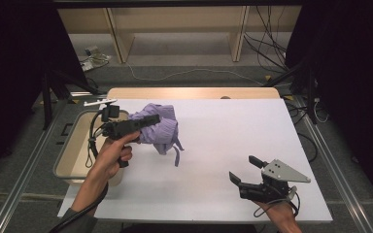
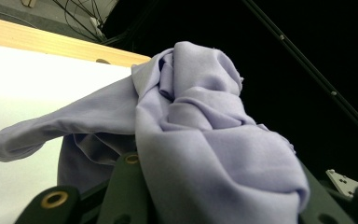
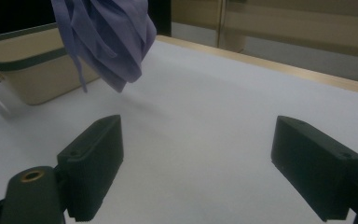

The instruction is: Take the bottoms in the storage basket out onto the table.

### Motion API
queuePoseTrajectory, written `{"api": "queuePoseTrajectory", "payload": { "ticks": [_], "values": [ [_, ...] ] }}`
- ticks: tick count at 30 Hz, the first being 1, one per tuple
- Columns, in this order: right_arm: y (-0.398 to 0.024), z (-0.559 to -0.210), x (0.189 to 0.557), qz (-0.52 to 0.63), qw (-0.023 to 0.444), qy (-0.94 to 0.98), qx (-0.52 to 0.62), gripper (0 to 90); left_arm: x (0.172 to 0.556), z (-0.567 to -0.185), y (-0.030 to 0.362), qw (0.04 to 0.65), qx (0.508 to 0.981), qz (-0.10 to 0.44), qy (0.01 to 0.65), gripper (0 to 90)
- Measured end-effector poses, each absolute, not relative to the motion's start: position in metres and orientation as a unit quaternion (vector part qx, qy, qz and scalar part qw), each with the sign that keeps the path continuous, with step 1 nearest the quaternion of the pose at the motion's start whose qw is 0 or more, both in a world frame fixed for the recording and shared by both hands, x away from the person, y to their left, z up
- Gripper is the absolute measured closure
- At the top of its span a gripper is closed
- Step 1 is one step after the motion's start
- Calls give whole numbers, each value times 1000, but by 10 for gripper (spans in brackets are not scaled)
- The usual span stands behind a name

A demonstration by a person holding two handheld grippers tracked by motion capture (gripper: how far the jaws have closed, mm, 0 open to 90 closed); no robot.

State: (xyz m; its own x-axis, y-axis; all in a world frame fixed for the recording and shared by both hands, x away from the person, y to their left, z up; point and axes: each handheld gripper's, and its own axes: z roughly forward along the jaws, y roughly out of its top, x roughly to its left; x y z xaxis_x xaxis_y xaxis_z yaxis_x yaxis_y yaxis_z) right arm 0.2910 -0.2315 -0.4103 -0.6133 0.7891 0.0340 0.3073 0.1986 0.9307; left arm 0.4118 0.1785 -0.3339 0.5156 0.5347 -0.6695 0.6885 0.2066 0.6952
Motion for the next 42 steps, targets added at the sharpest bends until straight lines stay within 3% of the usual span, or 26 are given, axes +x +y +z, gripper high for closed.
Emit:
{"api": "queuePoseTrajectory", "payload": {
  "ticks": [42],
  "values": [
    [-231, -410, 291, 513, 233, 739, 370, 178, 448, -360, 124, 562, 637, -55, 525, 646]
  ]
}}
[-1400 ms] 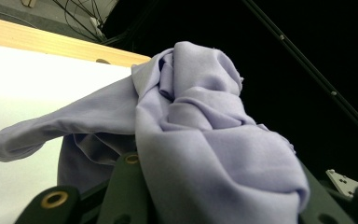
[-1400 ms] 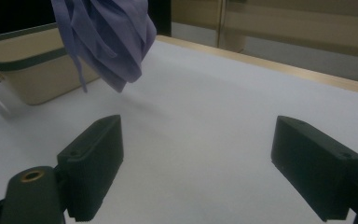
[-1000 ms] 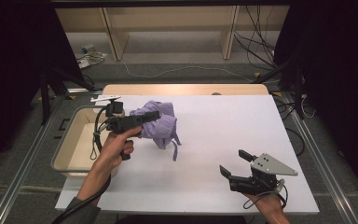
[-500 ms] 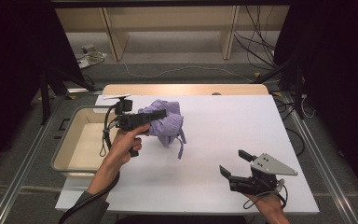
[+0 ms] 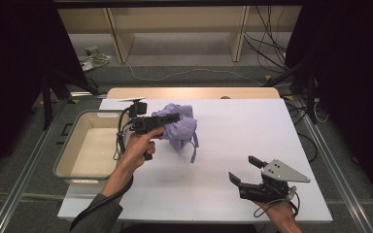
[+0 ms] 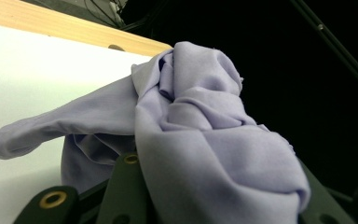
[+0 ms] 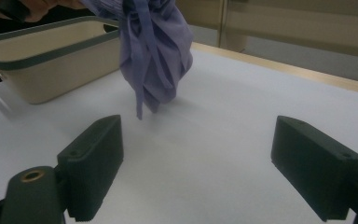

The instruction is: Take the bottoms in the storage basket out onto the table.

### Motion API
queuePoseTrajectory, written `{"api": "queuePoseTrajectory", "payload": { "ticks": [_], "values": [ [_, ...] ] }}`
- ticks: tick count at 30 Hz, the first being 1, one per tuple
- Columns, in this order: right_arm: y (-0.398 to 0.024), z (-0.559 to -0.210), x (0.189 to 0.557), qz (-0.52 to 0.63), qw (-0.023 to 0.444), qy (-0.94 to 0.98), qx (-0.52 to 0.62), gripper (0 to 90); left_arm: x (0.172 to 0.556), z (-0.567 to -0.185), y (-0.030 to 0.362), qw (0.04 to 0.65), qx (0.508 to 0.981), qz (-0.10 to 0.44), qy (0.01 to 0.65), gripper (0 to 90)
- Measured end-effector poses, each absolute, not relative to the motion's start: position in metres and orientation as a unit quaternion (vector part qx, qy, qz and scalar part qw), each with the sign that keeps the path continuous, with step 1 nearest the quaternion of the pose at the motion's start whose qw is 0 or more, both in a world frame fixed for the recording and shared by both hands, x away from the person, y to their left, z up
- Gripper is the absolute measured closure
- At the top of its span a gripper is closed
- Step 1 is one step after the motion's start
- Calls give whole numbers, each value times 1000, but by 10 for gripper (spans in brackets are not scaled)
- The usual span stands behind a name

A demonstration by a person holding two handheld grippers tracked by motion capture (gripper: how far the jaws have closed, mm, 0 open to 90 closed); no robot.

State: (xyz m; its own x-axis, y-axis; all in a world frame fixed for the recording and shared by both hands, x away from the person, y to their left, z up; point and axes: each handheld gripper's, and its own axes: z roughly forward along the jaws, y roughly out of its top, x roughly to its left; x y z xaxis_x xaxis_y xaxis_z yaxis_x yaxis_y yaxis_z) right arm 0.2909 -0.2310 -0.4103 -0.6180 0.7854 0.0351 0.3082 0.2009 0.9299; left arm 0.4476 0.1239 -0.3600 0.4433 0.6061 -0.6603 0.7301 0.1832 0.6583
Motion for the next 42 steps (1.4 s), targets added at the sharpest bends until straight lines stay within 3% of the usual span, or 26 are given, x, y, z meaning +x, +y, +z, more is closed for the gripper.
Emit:
{"api": "queuePoseTrajectory", "payload": {
  "ticks": [42],
  "values": [
    [-231, -410, 291, 514, 230, 739, 370, 178, 465, -395, 85, 523, 655, -62, 542, 637]
  ]
}}
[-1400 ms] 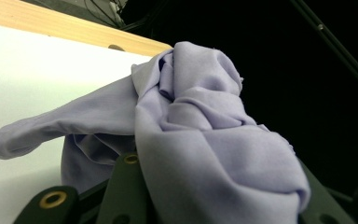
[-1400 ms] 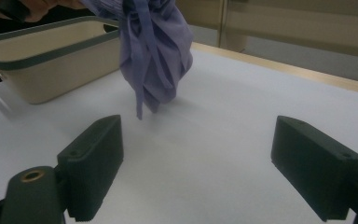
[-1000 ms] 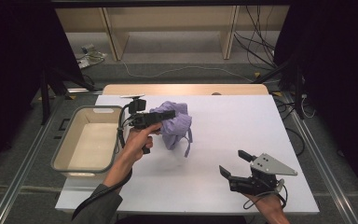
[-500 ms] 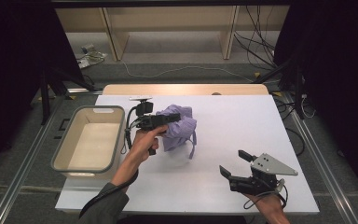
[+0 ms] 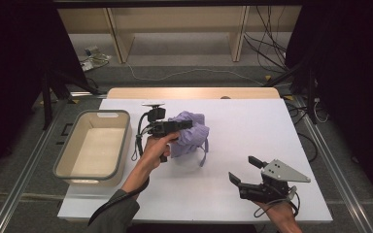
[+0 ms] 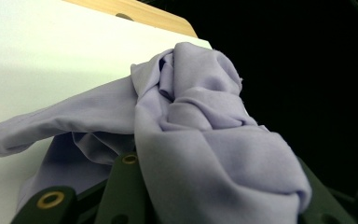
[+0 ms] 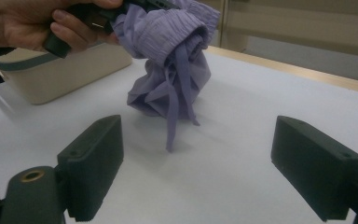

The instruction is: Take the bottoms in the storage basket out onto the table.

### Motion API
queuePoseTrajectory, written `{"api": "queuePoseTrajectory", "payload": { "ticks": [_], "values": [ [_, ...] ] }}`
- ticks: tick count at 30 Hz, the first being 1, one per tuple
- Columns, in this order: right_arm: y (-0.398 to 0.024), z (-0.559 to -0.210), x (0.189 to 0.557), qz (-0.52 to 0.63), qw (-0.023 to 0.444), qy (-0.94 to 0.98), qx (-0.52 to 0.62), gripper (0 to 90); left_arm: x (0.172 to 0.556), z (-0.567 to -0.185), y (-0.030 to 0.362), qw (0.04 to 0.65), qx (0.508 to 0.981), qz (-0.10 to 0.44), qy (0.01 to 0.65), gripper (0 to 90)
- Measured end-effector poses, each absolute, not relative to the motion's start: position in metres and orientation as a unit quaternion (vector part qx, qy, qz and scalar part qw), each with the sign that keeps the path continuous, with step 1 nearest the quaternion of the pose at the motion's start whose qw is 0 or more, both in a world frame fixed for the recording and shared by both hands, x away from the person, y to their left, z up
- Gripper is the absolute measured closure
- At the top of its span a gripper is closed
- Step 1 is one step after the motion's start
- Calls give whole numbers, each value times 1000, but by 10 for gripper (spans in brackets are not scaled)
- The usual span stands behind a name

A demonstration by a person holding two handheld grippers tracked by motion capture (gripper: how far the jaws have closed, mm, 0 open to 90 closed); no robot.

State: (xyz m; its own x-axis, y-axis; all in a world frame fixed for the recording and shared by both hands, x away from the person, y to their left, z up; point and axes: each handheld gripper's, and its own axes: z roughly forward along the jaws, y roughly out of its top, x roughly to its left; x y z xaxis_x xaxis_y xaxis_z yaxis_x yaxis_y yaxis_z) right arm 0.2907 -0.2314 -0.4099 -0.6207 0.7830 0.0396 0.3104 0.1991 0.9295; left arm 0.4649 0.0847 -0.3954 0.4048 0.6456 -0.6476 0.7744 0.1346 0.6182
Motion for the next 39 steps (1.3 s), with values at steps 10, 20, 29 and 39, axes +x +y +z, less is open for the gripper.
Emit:
{"api": "queuePoseTrajectory", "payload": {
  "ticks": [10, 20, 29, 39],
  "values": [
    [-231, -410, 291, 514, 230, 740, 369, 179, 466, -403, 76, 518, 659, -68, 541, 633],
    [-232, -410, 291, 514, 230, 739, 369, 179, 466, -414, 64, 511, 666, -74, 539, 628],
    [-232, -409, 290, 515, 230, 739, 369, 179, 466, -418, 54, 504, 673, -66, 538, 623],
    [-232, -409, 290, 515, 230, 740, 367, 179, 467, -425, 49, 499, 675, -71, 539, 607]
  ]
}}
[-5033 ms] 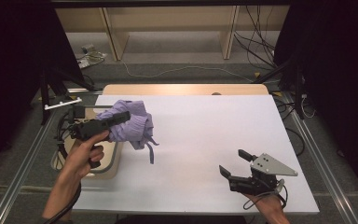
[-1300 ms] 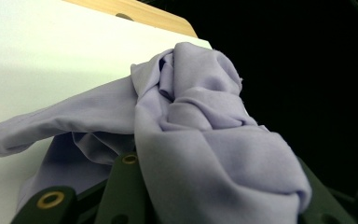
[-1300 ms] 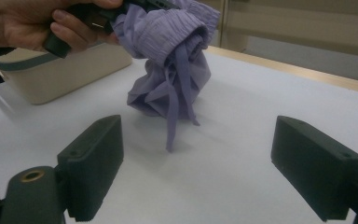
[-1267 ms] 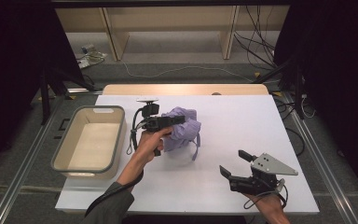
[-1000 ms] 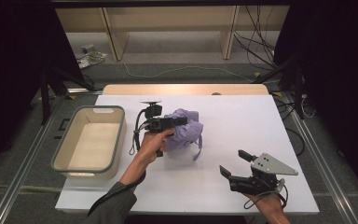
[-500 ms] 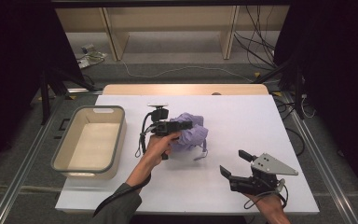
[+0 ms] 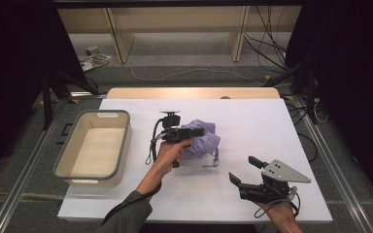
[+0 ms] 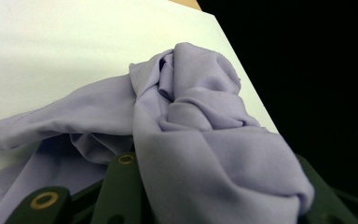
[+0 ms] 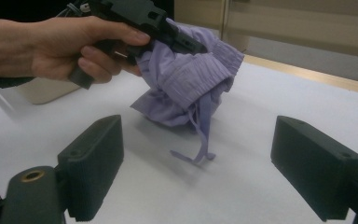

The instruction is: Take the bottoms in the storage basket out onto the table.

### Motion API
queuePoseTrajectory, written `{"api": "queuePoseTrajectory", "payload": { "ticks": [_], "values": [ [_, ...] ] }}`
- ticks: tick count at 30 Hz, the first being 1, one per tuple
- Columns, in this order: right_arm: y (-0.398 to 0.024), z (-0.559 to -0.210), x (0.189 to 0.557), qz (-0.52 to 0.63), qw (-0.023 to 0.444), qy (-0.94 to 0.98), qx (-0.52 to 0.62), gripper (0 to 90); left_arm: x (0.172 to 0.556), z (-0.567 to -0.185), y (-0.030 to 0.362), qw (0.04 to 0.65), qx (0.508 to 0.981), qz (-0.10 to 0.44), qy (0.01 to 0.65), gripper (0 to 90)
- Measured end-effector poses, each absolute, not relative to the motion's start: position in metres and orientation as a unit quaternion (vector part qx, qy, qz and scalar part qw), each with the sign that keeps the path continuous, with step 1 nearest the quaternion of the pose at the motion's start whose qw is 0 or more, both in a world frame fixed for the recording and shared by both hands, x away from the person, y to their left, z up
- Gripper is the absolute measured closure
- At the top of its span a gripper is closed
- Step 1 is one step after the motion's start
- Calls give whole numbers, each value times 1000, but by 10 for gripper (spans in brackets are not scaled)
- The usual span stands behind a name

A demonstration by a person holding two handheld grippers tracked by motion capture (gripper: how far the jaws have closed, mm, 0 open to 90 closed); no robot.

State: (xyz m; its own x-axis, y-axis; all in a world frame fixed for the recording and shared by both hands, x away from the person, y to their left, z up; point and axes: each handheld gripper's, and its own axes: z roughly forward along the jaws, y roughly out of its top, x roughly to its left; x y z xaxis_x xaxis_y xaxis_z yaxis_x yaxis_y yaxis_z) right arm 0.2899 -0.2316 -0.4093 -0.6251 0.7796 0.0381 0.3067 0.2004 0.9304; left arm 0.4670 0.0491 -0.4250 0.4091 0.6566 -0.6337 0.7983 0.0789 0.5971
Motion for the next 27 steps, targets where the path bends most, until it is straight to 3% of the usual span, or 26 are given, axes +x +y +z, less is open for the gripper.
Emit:
{"api": "queuePoseTrajectory", "payload": {
  "ticks": [27],
  "values": [
    [-233, -410, 291, 517, 224, 737, 373, 179, 473, -431, 33, 464, 705, -89, 529, 497]
  ]
}}
